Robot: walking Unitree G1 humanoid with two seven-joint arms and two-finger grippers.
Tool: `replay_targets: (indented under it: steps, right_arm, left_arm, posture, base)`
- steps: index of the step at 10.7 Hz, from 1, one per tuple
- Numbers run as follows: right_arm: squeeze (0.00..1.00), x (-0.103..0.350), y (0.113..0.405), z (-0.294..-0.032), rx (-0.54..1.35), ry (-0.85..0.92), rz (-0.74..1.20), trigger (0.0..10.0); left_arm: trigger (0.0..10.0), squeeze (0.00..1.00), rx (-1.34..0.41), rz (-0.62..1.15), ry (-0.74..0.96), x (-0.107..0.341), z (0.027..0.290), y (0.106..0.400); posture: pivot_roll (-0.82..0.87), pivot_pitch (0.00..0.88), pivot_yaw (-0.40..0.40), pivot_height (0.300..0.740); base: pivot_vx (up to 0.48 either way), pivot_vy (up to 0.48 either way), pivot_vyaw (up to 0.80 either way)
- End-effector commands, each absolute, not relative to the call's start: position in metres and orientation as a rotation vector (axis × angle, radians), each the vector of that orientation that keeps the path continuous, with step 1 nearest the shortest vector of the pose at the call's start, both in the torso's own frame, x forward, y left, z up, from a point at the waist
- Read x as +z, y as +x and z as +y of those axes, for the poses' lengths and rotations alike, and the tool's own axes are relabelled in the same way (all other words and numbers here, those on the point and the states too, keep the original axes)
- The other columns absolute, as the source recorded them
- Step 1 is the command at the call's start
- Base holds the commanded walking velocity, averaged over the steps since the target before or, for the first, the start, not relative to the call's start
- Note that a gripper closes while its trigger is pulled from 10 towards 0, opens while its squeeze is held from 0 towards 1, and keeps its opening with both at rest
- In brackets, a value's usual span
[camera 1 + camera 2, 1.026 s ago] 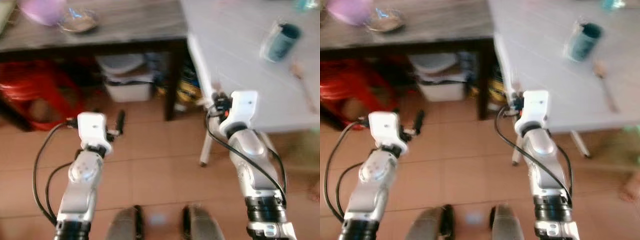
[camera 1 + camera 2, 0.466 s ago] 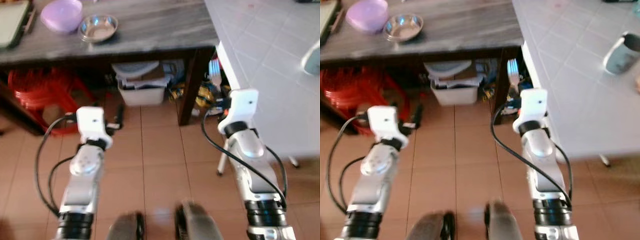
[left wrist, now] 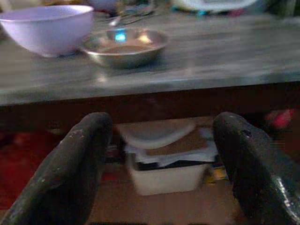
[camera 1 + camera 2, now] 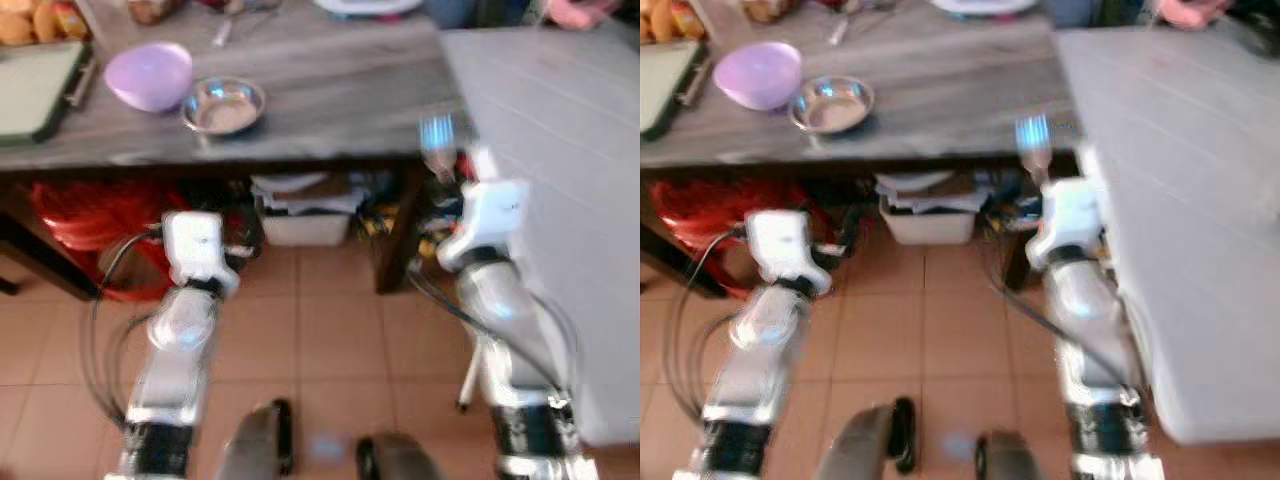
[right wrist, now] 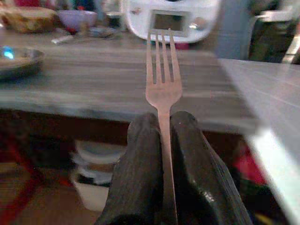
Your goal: Setting the table
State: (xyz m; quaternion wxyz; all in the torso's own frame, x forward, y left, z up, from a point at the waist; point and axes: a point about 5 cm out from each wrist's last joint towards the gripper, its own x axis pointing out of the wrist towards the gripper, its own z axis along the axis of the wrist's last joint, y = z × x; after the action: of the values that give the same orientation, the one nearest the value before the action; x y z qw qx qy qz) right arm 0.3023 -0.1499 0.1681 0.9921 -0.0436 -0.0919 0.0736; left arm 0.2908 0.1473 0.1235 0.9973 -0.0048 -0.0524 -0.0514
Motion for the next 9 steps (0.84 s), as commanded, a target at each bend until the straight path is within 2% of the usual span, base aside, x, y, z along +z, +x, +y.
replay_targets:
  steps: [1,9]
  right_arm:
    - [0.0,0.168,0.2992,-0.1563,0.132,-0.095,-0.19,0.0]
    - [0.0,0.1688,0.2999,-0.1544,0.126,-0.097,-0.197,0.0]
  left_arm:
    - [10.0,0.0,-0.107,-0.108,-0.002,0.1232,0.1445,0.2901]
    - [10.0,0.0,-0.112,-0.115,-0.012,0.125,0.1423,0.2913]
  posture:
    - [-0.04,0.177,0.055,0.74]
    - [-0.04,0.192,0.06,0.74]
  base:
    - [0.33,0.349,0.0]
    - [0.328,0.35,0.0]
